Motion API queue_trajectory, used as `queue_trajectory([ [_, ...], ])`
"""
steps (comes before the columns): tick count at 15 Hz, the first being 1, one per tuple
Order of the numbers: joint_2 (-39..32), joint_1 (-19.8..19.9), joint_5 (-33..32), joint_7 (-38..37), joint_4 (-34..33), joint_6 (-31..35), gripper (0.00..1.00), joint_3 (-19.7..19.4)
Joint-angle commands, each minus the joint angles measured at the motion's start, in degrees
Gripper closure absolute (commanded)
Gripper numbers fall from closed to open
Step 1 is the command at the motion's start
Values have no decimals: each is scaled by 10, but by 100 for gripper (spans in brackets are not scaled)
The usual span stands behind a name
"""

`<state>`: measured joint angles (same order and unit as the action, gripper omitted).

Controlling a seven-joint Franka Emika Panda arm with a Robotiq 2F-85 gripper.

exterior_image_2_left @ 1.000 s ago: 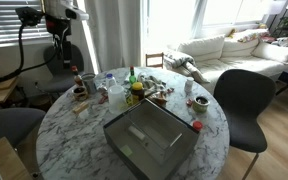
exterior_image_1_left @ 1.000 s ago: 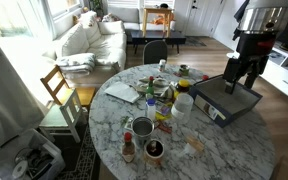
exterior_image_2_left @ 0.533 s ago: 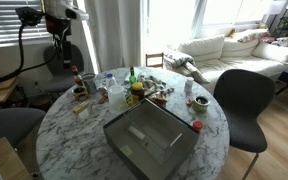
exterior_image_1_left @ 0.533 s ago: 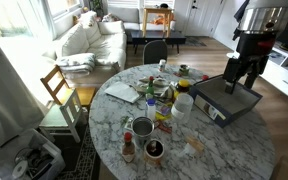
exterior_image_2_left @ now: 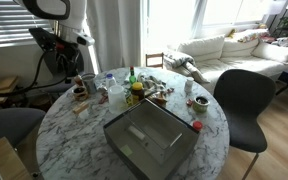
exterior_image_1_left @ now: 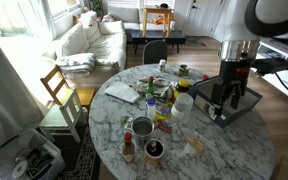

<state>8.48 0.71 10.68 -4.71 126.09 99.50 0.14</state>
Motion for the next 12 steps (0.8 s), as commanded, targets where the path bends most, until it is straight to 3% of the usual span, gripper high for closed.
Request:
queue_trajectory([
  [1, -42, -11, 6, 54, 30, 97, 0, 5],
  [4, -73, -19, 15, 69, 51, 199, 0, 11],
  [5, -63, -15, 0, 53, 35, 156, 0, 9],
  [12, -89, -13, 8, 54, 38, 207, 0, 7],
])
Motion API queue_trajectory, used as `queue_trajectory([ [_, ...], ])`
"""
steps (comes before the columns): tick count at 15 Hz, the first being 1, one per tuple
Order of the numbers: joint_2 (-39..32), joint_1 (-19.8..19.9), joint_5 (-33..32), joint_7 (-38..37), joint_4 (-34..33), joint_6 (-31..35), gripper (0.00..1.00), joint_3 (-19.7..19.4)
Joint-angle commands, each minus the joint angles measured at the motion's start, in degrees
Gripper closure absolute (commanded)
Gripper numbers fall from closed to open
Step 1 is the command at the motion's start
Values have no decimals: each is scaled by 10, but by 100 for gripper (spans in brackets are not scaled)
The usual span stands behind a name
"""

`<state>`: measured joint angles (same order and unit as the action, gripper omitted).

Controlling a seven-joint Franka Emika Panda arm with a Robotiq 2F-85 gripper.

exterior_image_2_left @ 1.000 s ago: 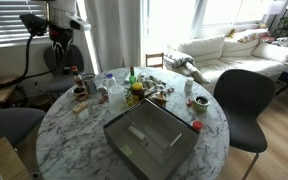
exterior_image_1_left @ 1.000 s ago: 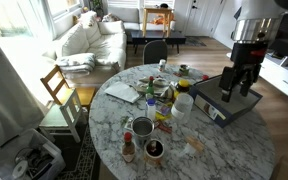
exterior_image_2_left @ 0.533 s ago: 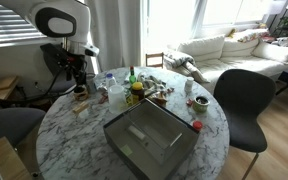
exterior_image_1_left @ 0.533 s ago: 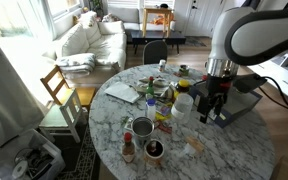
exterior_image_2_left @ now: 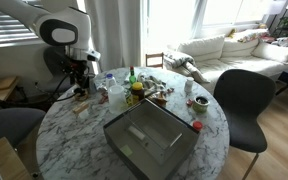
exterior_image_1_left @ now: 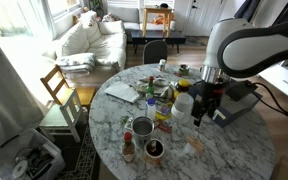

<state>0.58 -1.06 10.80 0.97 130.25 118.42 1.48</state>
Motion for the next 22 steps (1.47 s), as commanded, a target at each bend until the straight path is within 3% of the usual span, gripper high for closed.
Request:
queue_trajectory([
  [1, -18, 11, 25, 8, -6, 40, 0, -13],
  [11, -97, 31, 20, -1, -39, 217, 0, -30],
  [16, -133, 27, -27, -42, -57, 258, 0, -39],
  [22, -153, 23, -77, -97, -79, 261, 0, -46],
])
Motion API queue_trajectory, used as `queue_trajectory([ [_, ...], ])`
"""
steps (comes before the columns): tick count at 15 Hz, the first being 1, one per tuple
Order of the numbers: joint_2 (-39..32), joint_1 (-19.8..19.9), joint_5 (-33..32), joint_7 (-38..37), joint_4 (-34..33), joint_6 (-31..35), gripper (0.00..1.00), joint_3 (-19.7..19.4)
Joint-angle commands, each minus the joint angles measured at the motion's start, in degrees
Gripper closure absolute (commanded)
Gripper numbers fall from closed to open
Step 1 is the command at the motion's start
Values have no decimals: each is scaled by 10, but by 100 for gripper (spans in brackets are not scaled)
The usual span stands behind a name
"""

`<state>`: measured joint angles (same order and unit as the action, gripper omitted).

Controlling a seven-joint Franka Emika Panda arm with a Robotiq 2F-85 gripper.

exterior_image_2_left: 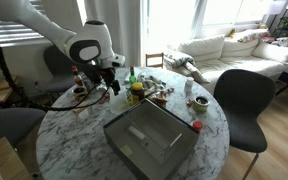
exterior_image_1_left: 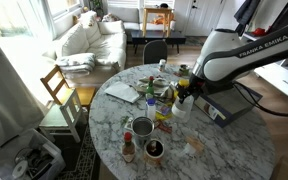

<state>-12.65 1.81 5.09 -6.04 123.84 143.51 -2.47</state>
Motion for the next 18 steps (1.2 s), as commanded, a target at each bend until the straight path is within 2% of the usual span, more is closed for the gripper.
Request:
queue_trajectory([
  [1, -25, -6, -21, -33, -19, 12, 0, -7],
  [11, -63, -9, -28, -63, -35, 42, 0, -16],
  [18, -42, -46, -134, -137, -33, -8, 0, -43],
])
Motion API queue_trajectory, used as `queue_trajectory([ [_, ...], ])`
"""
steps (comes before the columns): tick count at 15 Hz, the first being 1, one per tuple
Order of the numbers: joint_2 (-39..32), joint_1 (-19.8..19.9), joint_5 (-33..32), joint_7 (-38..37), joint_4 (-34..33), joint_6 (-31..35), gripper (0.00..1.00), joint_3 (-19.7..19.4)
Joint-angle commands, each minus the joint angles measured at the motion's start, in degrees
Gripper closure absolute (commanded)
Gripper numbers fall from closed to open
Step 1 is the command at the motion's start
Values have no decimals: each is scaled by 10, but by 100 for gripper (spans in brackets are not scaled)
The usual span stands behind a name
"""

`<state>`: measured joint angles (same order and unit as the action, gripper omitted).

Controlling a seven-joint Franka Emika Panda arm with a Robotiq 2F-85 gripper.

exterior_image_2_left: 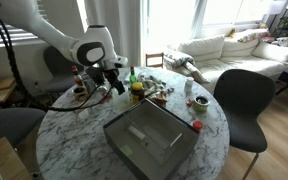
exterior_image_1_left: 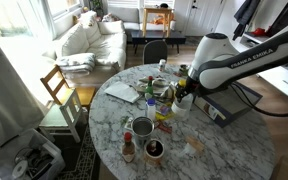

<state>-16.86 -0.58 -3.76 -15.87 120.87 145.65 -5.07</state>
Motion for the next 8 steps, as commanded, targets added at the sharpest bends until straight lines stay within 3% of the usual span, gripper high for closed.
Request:
queue_trajectory([
  [1, 4, -27, -55, -48, -2, -35, 0, -17],
  [8, 15, -38, -97, -83, -8, -78, 0, -16],
])
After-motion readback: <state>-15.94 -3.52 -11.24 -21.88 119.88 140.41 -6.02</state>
